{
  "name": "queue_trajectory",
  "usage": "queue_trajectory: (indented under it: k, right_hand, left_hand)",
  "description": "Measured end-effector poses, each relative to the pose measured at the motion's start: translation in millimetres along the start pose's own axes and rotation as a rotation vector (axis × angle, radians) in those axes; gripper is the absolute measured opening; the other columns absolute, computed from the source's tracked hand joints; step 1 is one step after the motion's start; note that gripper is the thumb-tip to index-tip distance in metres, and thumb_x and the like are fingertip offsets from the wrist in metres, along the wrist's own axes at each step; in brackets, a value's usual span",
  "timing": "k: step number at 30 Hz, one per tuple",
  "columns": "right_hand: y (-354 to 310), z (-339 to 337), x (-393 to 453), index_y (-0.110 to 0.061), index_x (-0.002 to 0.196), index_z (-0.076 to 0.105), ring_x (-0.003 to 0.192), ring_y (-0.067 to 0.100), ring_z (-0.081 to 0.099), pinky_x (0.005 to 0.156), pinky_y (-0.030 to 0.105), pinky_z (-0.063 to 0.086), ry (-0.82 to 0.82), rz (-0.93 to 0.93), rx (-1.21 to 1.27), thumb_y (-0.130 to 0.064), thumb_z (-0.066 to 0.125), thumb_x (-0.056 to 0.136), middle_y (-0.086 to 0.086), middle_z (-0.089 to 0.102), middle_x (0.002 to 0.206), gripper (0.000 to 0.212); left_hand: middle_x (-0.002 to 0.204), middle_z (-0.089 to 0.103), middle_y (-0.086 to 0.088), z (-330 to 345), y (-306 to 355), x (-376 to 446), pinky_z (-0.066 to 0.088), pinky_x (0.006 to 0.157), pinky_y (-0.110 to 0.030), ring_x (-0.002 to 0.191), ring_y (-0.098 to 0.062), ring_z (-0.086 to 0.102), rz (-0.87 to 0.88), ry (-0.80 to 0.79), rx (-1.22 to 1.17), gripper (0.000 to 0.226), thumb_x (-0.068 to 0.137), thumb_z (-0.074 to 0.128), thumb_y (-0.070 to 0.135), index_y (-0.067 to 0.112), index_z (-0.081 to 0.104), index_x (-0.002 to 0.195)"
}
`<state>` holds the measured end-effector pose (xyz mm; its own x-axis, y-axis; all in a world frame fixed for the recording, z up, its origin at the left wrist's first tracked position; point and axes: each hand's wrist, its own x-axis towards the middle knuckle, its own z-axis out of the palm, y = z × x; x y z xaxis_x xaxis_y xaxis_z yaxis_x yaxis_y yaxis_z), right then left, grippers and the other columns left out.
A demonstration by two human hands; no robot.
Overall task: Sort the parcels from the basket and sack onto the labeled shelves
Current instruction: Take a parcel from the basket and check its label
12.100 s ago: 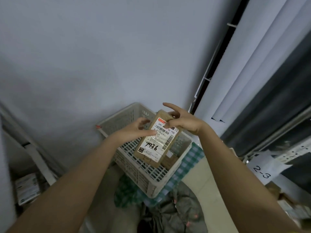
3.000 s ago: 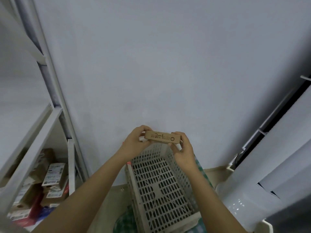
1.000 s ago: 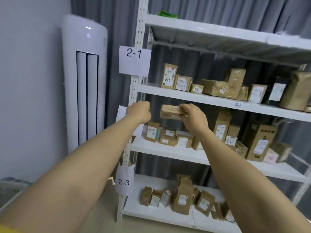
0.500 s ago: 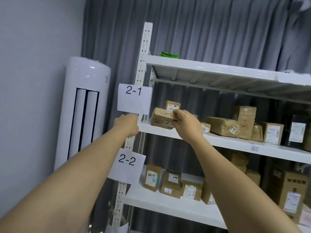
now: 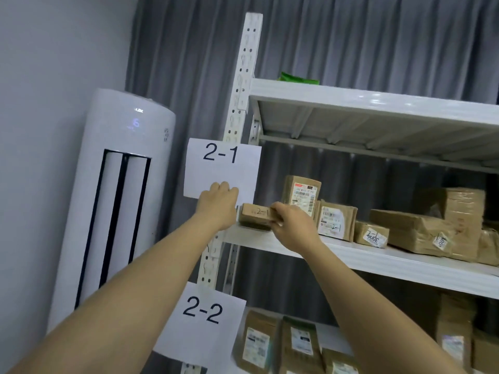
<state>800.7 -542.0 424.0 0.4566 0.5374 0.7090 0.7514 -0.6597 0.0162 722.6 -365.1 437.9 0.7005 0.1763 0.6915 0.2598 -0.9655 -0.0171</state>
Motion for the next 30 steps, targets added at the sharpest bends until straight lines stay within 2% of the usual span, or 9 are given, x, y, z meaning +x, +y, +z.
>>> queue_trajectory:
  k: [2,4,7,10,12,17,21,27,30]
  right_hand:
    - [10.3,20.8,1.6,-0.019,0.117,0.057,0.102,0.022,0.055,0.067,0.029,0.034,-0.042,-0.043,-0.013,-0.025,0.056,0.096,-0.003,0.063,0.112,0.021]
    - [19.2,37.0,6.1,-0.017,0.121,0.057,0.106,0.022,0.054,0.068,0.028,0.032,-0.071,-0.086,-0.033,-0.029,0.056,0.097,-0.002,0.062,0.116,0.027]
    - [31.0,61.7,17.4,-0.015,0.114,0.058,0.108,0.025,0.053,0.073,0.033,0.038,-0.116,-0.110,-0.026,-0.034,0.054,0.097,0.001,0.061,0.119,0.026]
    - [36.4,81.3,26.5,-0.016,0.127,0.054,0.120,0.026,0.049,0.092,0.038,0.043,-0.139,-0.079,-0.024,-0.037,0.050,0.099,0.002,0.056,0.134,0.035]
    - [37.8,90.4,34.5,-0.018,0.132,0.053,0.124,0.025,0.047,0.097,0.038,0.041,-0.140,-0.035,0.010,-0.039,0.046,0.101,0.001,0.054,0.138,0.038]
    - [36.9,100.4,61.4,-0.016,0.118,0.059,0.109,0.028,0.055,0.076,0.032,0.036,-0.204,0.080,0.051,-0.029,0.033,0.104,0.007,0.062,0.121,0.033]
    - [42.8,111.0,82.7,-0.012,0.114,0.063,0.086,0.025,0.053,0.072,0.030,0.038,-0.254,0.184,0.036,-0.019,0.038,0.100,0.009,0.065,0.111,0.030]
    - [43.9,121.2,101.9,-0.010,0.121,0.064,0.086,0.028,0.059,0.070,0.029,0.040,-0.270,0.236,0.024,-0.016,0.046,0.098,0.011,0.067,0.107,0.030]
    - [41.3,113.5,92.8,-0.016,0.123,0.065,0.087,0.029,0.060,0.069,0.030,0.041,-0.171,0.139,0.002,-0.011,0.045,0.096,0.010,0.067,0.105,0.034]
  left_hand:
    - [0.149,0.031,-0.012,19.3,0.1,9.1,0.028,0.107,-0.037,0.137,-0.029,0.027,0.052,0.042,-0.021,0.053,0.090,0.049,0.007,0.010,0.036,0.142]
    - [0.156,0.020,-0.012,33.7,-4.6,16.8,0.014,0.117,-0.038,0.144,-0.028,0.014,0.072,0.083,-0.054,0.062,0.087,0.050,0.002,0.011,0.031,0.145]
    - [0.158,0.018,-0.010,53.5,-11.1,23.9,0.007,0.120,-0.039,0.146,-0.026,0.010,0.078,0.102,-0.126,0.066,0.086,0.049,-0.001,0.013,0.029,0.148]
    - [0.157,0.021,-0.008,67.8,-12.8,24.9,0.008,0.120,-0.041,0.146,-0.025,0.013,0.099,0.096,-0.128,0.060,0.089,0.046,0.003,0.014,0.032,0.147]
    - [0.157,0.021,-0.008,74.0,-13.6,25.9,0.007,0.120,-0.043,0.146,-0.025,0.013,0.110,0.091,-0.111,0.057,0.091,0.046,0.006,0.014,0.034,0.146]
    - [0.157,0.018,-0.008,81.4,-10.6,32.2,0.006,0.119,-0.043,0.146,-0.026,0.012,0.156,0.113,-0.037,0.055,0.092,0.045,0.011,0.016,0.033,0.146]
    - [0.157,0.017,-0.008,83.3,-3.8,34.9,0.006,0.120,-0.042,0.146,-0.025,0.011,0.165,0.125,-0.014,0.053,0.093,0.044,0.012,0.016,0.034,0.145]
    - [0.158,0.016,-0.009,84.1,4.9,36.0,0.006,0.119,-0.040,0.146,-0.026,0.011,0.172,0.105,-0.005,0.051,0.095,0.042,0.012,0.014,0.034,0.145]
    - [0.157,0.020,-0.009,84.5,15.0,37.0,0.020,0.115,-0.036,0.145,-0.025,0.017,0.181,0.100,-0.135,0.052,0.094,0.042,0.003,0.011,0.034,0.145]
